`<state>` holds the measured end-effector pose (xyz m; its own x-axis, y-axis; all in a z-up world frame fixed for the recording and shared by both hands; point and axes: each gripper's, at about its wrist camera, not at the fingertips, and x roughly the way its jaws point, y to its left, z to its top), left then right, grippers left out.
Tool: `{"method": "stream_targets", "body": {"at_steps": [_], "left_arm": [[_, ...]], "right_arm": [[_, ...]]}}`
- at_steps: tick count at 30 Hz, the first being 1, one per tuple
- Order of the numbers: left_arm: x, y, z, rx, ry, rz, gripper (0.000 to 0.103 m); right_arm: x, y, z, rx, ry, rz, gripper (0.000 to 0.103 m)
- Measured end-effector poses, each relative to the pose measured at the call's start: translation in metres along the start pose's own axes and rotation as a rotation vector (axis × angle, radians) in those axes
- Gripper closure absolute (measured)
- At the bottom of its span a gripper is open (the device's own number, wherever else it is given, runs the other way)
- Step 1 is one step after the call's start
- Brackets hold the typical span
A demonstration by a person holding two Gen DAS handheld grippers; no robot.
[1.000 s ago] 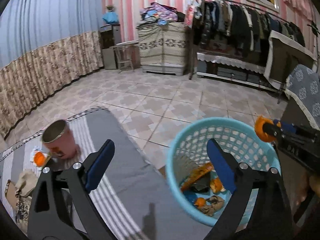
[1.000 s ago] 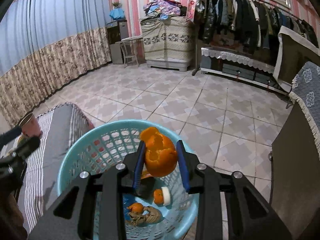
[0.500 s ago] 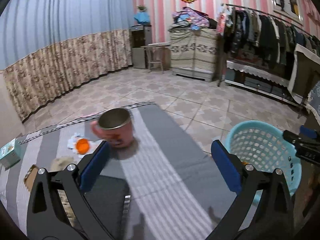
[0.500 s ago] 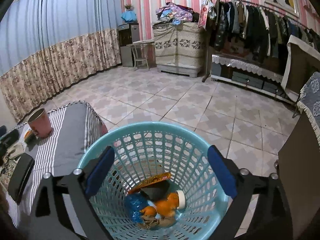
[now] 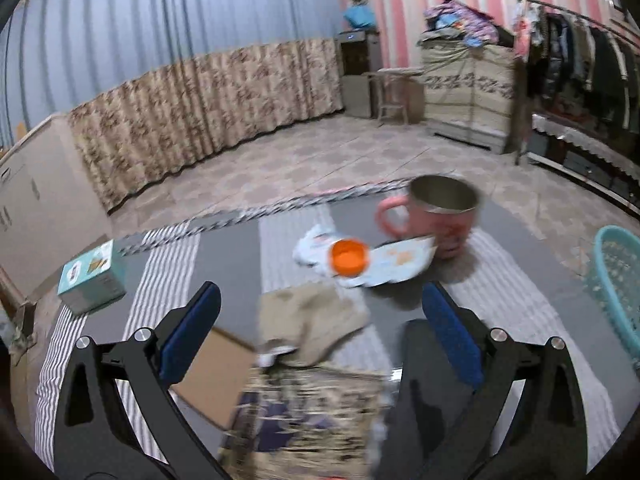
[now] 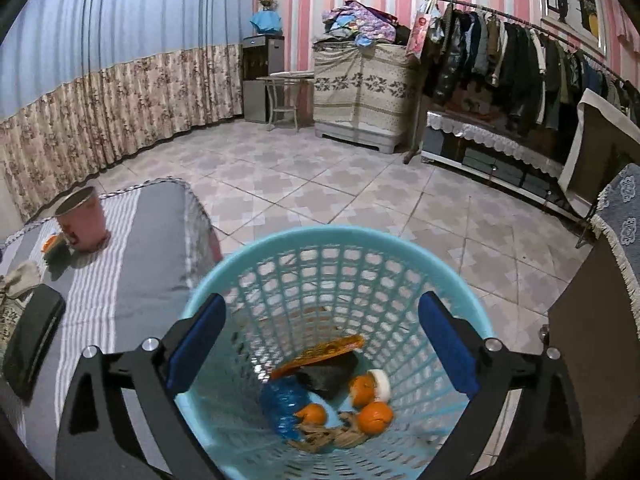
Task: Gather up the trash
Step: 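Grasp the beige cloth mask with the left tool while the right tool grasps the orange lid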
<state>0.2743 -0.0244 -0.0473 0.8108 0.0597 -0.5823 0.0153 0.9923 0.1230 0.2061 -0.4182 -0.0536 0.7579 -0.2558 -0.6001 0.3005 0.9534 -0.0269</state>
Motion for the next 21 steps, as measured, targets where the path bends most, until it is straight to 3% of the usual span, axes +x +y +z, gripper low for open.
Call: {"method": "stream_targets", "body": {"at_steps": [4,6,10,11,15,21], "left_arm": [[0.030,0.028,-0.007,-0.020,0.073,-0.021,0.008],[0.047,0.035,-0.012,-0.031,0.123,-0.049,0.019],[0.076,0.038,-0.020,-0.033,0.213,-0.080,0.030],[0.079,0.036,-0.021,-0.028,0.226,-0.095,0.041],[0.075,0.033,-0.022,0.002,0.203,-0.111,0.074],[0.045,0.053,-0.010,0.023,0.127,-0.096,0.075]], "right_arm": [[-0.002,0.015,-0.004,-0.026,-0.005,0.005,0.007],[-0.002,0.021,-0.006,-0.033,-0.003,0.015,0.007],[-0.001,0.031,-0.011,-0.061,0.010,0.015,0.007],[-0.001,0.035,-0.012,-0.071,0.014,0.017,0.007],[-0.002,0.047,-0.015,-0.109,0.034,0.022,0.007],[-0.020,0.073,-0.015,-0.122,0.039,0.086,0.007]]}}
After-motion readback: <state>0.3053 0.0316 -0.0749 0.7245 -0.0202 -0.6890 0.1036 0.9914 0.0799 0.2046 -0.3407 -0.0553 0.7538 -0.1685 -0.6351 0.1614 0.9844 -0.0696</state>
